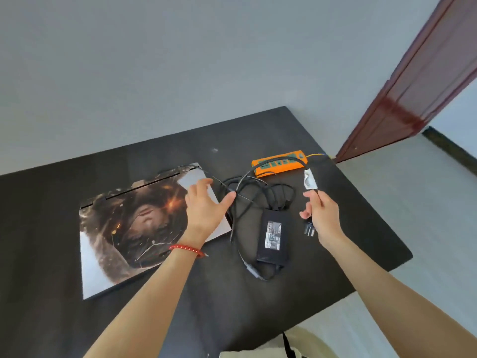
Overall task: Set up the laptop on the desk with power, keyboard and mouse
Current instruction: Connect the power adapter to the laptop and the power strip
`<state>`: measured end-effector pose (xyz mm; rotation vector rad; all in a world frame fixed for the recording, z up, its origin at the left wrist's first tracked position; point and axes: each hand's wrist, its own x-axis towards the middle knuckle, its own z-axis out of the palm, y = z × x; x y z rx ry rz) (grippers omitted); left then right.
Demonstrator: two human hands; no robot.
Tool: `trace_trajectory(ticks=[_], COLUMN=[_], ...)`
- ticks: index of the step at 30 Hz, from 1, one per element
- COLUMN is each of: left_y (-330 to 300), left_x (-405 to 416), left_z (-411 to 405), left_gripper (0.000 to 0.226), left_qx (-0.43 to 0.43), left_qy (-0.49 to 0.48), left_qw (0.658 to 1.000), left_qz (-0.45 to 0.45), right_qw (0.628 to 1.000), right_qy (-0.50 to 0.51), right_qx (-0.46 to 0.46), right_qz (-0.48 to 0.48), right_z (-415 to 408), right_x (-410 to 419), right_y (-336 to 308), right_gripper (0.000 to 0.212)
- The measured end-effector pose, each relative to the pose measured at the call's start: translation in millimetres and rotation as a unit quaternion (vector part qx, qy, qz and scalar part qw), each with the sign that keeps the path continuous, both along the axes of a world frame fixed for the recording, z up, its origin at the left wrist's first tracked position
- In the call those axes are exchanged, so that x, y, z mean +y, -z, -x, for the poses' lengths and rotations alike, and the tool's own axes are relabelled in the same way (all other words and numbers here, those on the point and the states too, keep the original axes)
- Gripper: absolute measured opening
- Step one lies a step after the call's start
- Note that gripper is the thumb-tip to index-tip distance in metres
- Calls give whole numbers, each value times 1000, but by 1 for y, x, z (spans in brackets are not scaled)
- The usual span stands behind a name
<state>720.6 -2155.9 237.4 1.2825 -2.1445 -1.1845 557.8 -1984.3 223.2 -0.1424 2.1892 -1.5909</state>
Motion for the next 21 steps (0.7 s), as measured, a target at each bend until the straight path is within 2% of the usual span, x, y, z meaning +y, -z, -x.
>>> trace_trajectory(ticks=[3,5,7,10,13,16,18,21], left_y=[27,52,75,102,117,129,132,125], left_x=[19,39,61,87,107,120,120,115], left_z=[24,40,56,80,103,122,125,123], left_gripper=[77,90,105,121,120,99,90,93], left_qx=[-83,-146,-216,-277,-341,-366,-349,-308], left_qy=[130,188,207,178,131,90,87,83], left_qw=[988,971,954,944,928,916,925,944], left_qz=[8,-16,-26,-6,69,135,126,81], right_qw=[993,986,984,983,983,983,985,988], right_qy=[106,136,126,108,91,46,5,-51], right_qx=[-59,-94,-121,-138,-142,-138,-120,-89], right_qz=[1,-14,-30,-47,-77,-108,-127,-114], right_z=[30,49,64,81,101,127,140,154], right_x=[17,25,28,28,31,38,38,31], right_y=[16,26,38,52,67,83,88,85], right_gripper=[24,22,19,16,13,17,22,32])
